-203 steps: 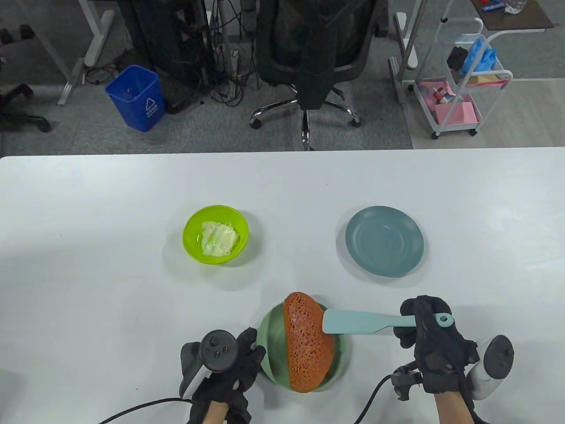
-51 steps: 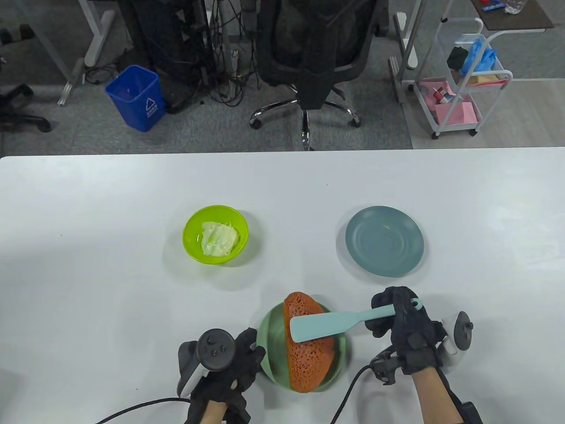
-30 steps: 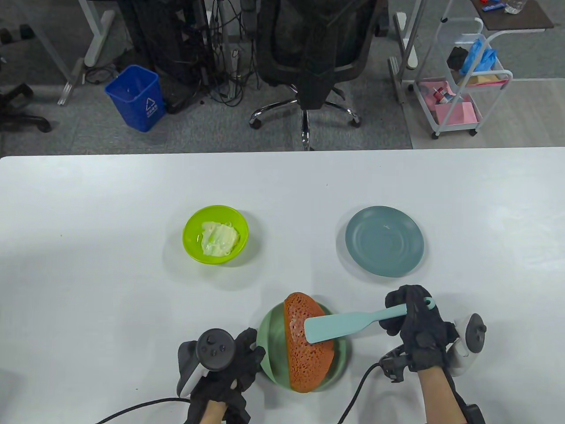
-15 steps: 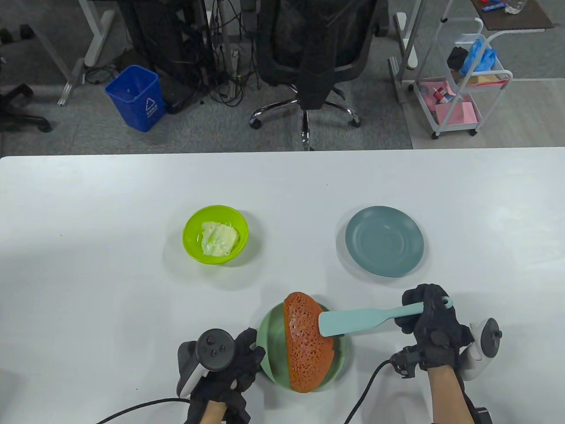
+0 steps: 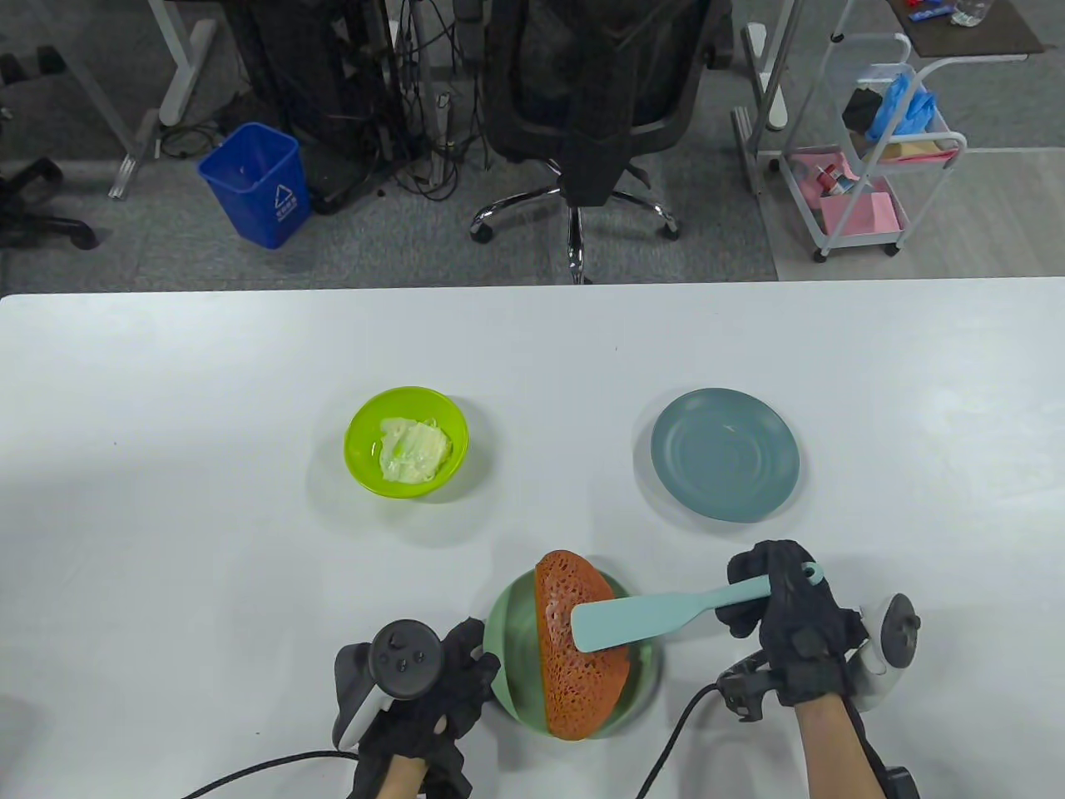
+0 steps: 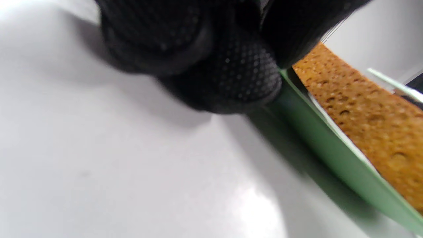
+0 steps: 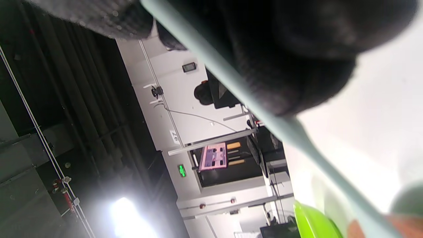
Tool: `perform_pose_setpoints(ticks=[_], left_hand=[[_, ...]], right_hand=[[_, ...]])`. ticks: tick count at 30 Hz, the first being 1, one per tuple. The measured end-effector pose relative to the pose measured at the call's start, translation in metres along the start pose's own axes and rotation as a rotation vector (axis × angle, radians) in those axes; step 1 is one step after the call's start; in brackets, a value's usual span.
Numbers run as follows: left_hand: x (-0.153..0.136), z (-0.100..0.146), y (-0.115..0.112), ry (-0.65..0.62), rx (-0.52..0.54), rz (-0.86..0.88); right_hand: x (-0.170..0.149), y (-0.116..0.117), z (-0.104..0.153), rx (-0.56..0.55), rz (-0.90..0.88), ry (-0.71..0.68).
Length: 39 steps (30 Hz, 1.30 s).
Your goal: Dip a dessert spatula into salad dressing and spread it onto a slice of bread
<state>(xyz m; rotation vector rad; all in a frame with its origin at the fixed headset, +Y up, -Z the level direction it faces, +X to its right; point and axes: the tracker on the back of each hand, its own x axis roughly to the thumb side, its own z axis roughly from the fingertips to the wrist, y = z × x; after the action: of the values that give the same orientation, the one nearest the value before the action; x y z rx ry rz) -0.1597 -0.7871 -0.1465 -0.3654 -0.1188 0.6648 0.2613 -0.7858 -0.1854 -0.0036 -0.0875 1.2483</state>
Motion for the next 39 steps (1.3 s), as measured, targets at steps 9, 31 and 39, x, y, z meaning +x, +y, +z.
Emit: perform_pose_setpoints(ticks=[9, 31, 39], left_hand=[[0.0, 0.0, 0.0, 0.001, 0.001, 0.004], [-0.001, 0.0, 0.0, 0.002, 0.001, 0.003], [-0.001, 0.0, 0.0, 0.002, -0.001, 0.003]], right_hand=[[-0.003, 0.007, 0.001, 0.054, 0.045, 0.025], [0.036, -0.003, 0.012, -0.03, 0.215, -0.07], [0.037, -0.02, 0.011, -0.08, 0.162, -0.087]])
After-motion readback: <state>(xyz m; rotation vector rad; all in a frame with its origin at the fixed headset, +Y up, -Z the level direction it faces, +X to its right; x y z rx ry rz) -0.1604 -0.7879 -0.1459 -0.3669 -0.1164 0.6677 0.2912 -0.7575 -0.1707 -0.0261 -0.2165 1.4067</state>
